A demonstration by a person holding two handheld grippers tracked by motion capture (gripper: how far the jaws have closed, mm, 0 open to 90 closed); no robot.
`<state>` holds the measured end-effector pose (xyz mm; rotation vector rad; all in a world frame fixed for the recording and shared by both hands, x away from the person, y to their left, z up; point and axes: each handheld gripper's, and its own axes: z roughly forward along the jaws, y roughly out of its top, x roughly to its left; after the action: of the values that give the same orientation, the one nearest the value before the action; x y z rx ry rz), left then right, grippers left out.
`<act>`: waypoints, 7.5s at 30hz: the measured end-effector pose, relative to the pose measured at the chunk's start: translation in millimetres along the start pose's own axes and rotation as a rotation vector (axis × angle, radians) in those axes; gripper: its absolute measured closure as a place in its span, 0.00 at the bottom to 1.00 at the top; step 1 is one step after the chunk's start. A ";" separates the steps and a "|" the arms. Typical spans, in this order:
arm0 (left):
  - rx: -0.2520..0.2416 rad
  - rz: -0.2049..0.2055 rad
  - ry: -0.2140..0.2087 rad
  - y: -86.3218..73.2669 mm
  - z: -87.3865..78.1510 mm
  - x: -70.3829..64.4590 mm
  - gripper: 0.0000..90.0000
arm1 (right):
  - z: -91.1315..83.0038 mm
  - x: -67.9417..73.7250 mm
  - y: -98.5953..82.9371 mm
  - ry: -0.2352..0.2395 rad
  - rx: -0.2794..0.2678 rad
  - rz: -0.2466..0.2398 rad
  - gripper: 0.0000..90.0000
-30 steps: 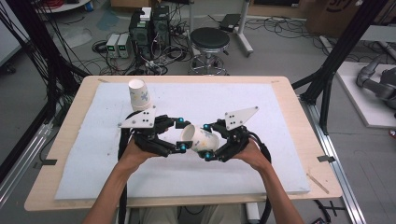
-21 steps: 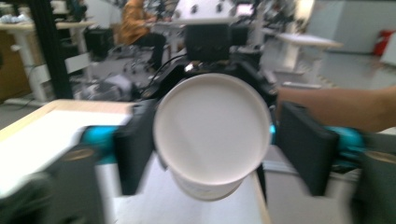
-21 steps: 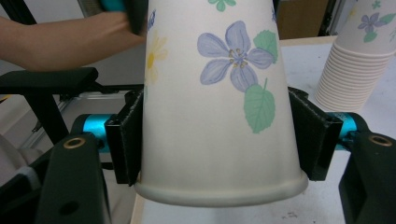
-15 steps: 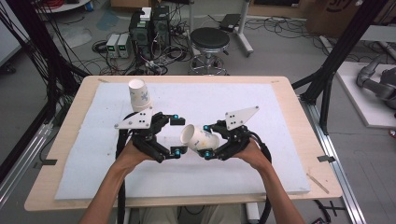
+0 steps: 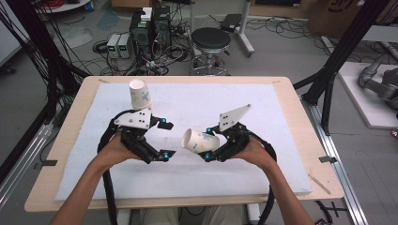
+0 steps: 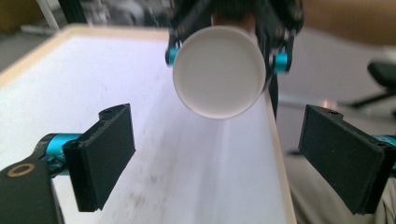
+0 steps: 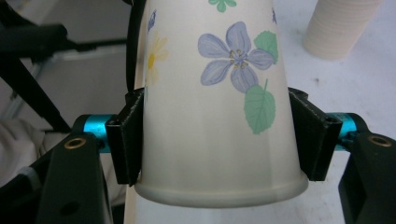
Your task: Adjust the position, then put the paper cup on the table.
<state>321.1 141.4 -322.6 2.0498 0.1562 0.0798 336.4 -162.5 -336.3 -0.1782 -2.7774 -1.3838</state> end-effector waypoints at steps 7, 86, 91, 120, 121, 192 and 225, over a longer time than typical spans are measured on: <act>0.164 0.011 -0.011 6.4 -0.3 5.8 0.12 | 10.1 6.6 22.7 -0.020 0.219 -0.027 0.34; 0.369 0.010 -0.103 -8.4 63.1 7.7 0.41 | 15.3 -3.8 40.3 -0.002 0.261 -0.055 0.17; 0.321 -0.002 -0.089 -13.2 59.7 7.5 0.41 | 8.3 -3.9 39.7 -0.018 0.218 -0.051 0.18; -0.339 -0.127 -0.014 -62.0 26.9 2.1 0.41 | -2.1 -4.3 -17.0 -0.004 -0.243 0.068 0.18; -0.348 -0.127 -0.011 -62.1 26.5 2.1 0.41 | -1.1 -4.4 -18.5 -0.005 -0.254 0.073 0.18; -0.171 -0.172 0.375 -95.2 2.7 -4.0 0.03 | 9.5 -17.6 -15.3 -0.111 -0.264 0.121 0.34; -0.196 -0.297 0.602 -155.7 -18.5 -8.7 0.03 | 24.9 -52.4 8.8 -0.411 0.113 0.206 0.34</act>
<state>298.3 227.8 -451.7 1.7337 0.7903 0.5058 390.0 -142.0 -348.6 -0.8037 -3.0286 -1.2561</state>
